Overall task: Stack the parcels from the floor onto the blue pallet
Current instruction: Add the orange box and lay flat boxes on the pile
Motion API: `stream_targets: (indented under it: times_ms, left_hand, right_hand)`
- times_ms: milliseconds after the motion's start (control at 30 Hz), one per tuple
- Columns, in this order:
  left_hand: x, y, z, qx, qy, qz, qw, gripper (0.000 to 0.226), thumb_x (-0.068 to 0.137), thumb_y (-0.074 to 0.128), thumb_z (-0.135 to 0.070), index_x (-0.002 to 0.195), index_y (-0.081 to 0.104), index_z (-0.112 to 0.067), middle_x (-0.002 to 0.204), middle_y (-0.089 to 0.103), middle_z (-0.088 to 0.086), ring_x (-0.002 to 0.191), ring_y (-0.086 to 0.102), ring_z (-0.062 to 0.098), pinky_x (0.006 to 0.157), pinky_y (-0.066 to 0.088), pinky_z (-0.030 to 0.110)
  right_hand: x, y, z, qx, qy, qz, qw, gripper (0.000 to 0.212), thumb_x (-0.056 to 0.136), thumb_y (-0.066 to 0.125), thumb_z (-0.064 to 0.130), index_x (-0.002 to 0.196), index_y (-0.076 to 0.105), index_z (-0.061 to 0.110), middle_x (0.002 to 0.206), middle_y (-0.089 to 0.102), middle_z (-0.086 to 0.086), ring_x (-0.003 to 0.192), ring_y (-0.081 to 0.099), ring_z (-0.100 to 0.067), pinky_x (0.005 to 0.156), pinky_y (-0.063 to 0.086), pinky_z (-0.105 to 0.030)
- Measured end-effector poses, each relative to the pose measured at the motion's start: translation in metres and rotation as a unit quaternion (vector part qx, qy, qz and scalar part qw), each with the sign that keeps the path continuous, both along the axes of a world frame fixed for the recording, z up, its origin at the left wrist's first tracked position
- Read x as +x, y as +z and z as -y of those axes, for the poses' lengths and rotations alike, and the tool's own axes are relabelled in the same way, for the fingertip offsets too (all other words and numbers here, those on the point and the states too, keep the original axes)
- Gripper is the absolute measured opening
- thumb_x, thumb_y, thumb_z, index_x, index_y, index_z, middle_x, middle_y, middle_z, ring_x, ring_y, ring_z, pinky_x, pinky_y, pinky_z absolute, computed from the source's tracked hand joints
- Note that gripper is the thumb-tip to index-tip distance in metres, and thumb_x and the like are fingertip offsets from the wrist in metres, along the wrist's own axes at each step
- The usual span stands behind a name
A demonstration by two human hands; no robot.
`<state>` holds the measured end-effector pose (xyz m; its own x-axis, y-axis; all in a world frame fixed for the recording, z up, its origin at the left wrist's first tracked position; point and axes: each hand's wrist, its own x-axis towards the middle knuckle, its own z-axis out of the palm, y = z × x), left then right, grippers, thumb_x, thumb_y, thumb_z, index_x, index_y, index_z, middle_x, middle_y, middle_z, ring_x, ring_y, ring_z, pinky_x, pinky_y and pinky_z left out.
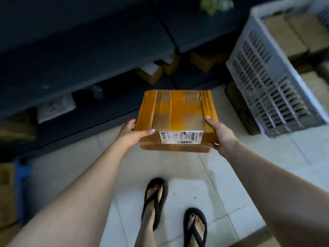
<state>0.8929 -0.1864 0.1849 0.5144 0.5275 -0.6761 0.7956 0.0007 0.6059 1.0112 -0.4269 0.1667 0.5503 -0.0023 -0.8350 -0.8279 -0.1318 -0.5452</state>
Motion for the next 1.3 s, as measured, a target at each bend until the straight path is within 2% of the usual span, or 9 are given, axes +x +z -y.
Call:
stream_targets:
  times_ms: [67,233,367,500,667,833,1000,1200,1300]
  left_hand:
    - [-0.058,0.027,-0.023,-0.026,0.064,0.011,0.998,0.1,0.052,0.088,-0.033,0.139,0.041,-0.02,0.135,0.055,0.004,0.121,0.053,0.024,0.094,0.043,0.035]
    - [-0.209,0.054,-0.074,0.01,0.206,0.008,0.979,0.074,0.063,0.086,-0.026,0.126,0.047,-0.022,0.111,0.056,-0.001,0.099,0.054,0.022,0.089,0.048,0.04]
    - [-0.344,0.054,-0.099,-0.047,0.354,0.07,0.932,0.064,0.07,0.077,-0.043,0.123,0.046,-0.024,0.118,0.057,0.002,0.104,0.056,0.026,0.088,0.051,0.057]
    - [-0.488,0.049,-0.114,-0.068,0.495,0.089,0.862,0.051,0.081,0.062,-0.054,0.109,0.052,-0.013,0.111,0.063,0.01,0.098,0.062,0.03,0.078,0.055,0.051]
    - [-0.674,0.036,-0.092,-0.129,0.539,0.062,0.83,0.049,0.082,0.071,-0.017,0.125,0.051,-0.005,0.123,0.063,0.019,0.095,0.064,0.032,0.084,0.054,0.045]
    - [-0.832,0.031,-0.012,-0.204,0.577,0.06,0.789,0.035,0.083,0.066,0.001,0.116,0.063,-0.011,0.101,0.069,0.008,0.078,0.067,0.023,0.054,0.056,0.028]
    - [-0.929,0.025,0.031,-0.198,0.666,0.064,0.716,0.054,0.077,0.072,0.003,0.127,0.056,-0.005,0.105,0.07,0.014,0.099,0.066,0.037,0.093,0.05,0.054]
    - [-0.996,0.0,0.014,-0.121,0.746,0.115,0.645,0.068,0.075,0.073,0.002,0.137,0.046,-0.008,0.117,0.062,0.015,0.105,0.06,0.034,0.085,0.05,0.042]
    - [-1.008,-0.022,-0.009,-0.087,0.776,0.136,0.61,0.069,0.078,0.072,0.0,0.14,0.043,-0.01,0.125,0.057,0.016,0.106,0.057,0.034,0.081,0.05,0.044]
  right_hand:
    - [-0.02,0.029,-0.041,0.013,0.063,0.023,0.998,0.053,0.072,0.072,0.049,0.114,0.059,0.018,0.096,0.068,-0.001,0.081,0.063,-0.015,0.065,0.048,-0.029]
    - [-0.111,0.06,-0.148,-0.019,0.232,0.062,0.971,0.037,0.077,0.07,0.022,0.112,0.063,0.011,0.087,0.06,-0.003,0.072,0.054,-0.016,0.058,0.041,-0.026]
    - [-0.225,0.061,-0.209,0.014,0.305,0.02,0.952,0.056,0.077,0.061,0.05,0.123,0.054,0.018,0.109,0.062,-0.004,0.1,0.057,-0.024,0.09,0.047,-0.041]
    - [-0.349,0.055,-0.26,0.031,0.374,-0.003,0.927,0.069,0.068,0.057,0.075,0.114,0.045,0.025,0.099,0.058,0.001,0.085,0.056,-0.02,0.083,0.043,-0.044]
    - [-0.511,0.038,-0.307,-0.032,0.48,0.046,0.876,0.046,0.071,0.071,0.038,0.111,0.061,0.018,0.098,0.063,-0.004,0.077,0.057,-0.021,0.07,0.047,-0.036]
    - [-0.654,0.034,-0.304,-0.08,0.658,0.018,0.749,0.029,0.07,0.069,0.032,0.095,0.061,0.019,0.093,0.066,-0.006,0.08,0.059,-0.023,0.07,0.046,-0.032]
    - [-0.769,0.033,-0.312,-0.041,0.719,0.029,0.693,0.043,0.074,0.075,0.04,0.107,0.058,0.019,0.1,0.067,-0.003,0.082,0.061,-0.017,0.06,0.045,-0.028]
    - [-0.863,0.005,-0.36,0.028,0.748,0.039,0.662,0.056,0.085,0.064,0.042,0.135,0.047,0.025,0.126,0.056,-0.002,0.112,0.053,-0.024,0.085,0.042,-0.038]
    - [-0.892,-0.019,-0.389,0.038,0.712,0.042,0.7,0.054,0.086,0.066,0.032,0.136,0.048,0.02,0.129,0.056,-0.006,0.115,0.053,-0.029,0.094,0.047,-0.046]
